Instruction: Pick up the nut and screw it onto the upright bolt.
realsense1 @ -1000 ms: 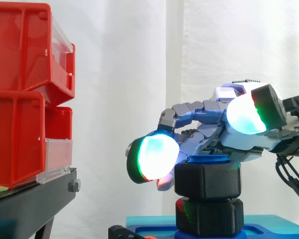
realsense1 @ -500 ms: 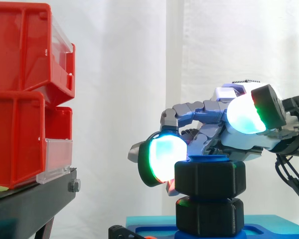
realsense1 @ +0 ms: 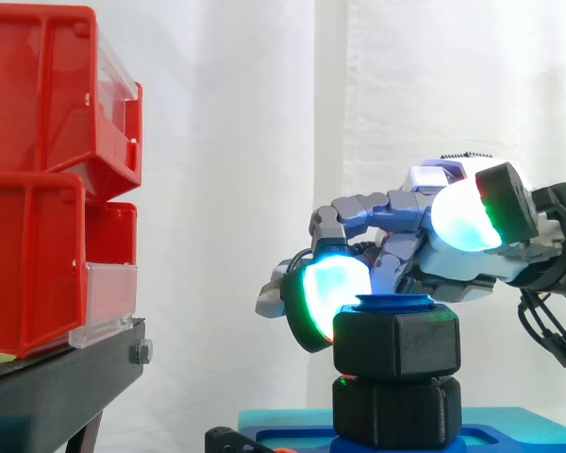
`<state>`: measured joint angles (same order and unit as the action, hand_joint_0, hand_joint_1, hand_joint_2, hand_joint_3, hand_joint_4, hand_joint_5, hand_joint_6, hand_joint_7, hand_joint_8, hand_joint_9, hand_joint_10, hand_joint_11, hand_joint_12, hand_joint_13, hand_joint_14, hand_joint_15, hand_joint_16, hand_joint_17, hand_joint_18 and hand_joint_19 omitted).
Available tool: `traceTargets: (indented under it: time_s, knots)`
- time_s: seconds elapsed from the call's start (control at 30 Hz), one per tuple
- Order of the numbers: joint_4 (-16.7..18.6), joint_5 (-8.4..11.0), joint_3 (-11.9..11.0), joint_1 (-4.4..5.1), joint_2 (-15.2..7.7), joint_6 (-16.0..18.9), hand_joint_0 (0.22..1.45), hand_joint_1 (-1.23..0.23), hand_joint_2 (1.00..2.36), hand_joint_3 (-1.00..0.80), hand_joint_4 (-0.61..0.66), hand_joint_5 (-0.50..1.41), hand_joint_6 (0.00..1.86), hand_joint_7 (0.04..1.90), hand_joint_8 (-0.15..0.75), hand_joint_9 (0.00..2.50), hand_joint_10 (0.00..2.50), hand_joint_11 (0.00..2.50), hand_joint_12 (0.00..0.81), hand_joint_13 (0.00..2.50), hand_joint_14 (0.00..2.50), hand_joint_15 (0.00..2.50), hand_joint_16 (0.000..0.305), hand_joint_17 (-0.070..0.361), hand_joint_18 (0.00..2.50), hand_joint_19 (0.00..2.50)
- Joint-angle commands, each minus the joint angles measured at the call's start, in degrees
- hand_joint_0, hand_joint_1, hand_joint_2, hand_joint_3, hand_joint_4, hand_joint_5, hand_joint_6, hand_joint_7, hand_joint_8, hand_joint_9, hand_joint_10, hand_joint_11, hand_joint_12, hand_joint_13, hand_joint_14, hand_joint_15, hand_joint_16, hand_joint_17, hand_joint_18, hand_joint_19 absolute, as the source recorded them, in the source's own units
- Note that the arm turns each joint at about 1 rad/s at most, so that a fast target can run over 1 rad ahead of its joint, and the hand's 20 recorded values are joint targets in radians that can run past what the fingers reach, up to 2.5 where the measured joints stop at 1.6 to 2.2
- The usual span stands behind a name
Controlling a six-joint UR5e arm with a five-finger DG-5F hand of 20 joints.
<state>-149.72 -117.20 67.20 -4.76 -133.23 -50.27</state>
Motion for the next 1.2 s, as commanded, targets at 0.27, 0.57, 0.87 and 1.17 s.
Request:
traceTargets:
  time_s: [0.27,0.57,0.87,1.17]
  knots:
    - [1.45,-3.12,-0.05,-2.27,-0.01,0.0,0.51,-0.33,1.0,-0.5,0.11,0.06,0.58,1.32,0.232,1.22,0.0,0.0,0.207,0.62,0.0,0.0,0.012,0.027,0.2,0.0]
    - [1.1,-4.53,-0.93,-3.15,0.08,0.17,0.51,-0.35,1.0,-0.5,0.07,0.06,0.59,1.28,0.236,1.37,0.0,0.0,0.185,0.78,0.0,0.0,0.008,0.019,0.39,0.0]
    - [-4.61,-5.23,-7.61,-3.24,0.08,0.0,0.5,-0.37,1.0,-0.5,0.16,-0.1,0.5,0.99,0.233,0.87,0.0,0.0,0.28,0.48,0.0,0.0,0.025,0.056,0.09,0.0]
    - [-6.81,-3.3,-7.87,-2.36,-0.01,-0.35,0.49,-0.39,1.0,-0.5,0.07,-0.19,0.5,0.68,0.213,0.55,0.0,0.0,0.303,0.28,0.0,0.0,0.031,0.069,0.0,0.0]
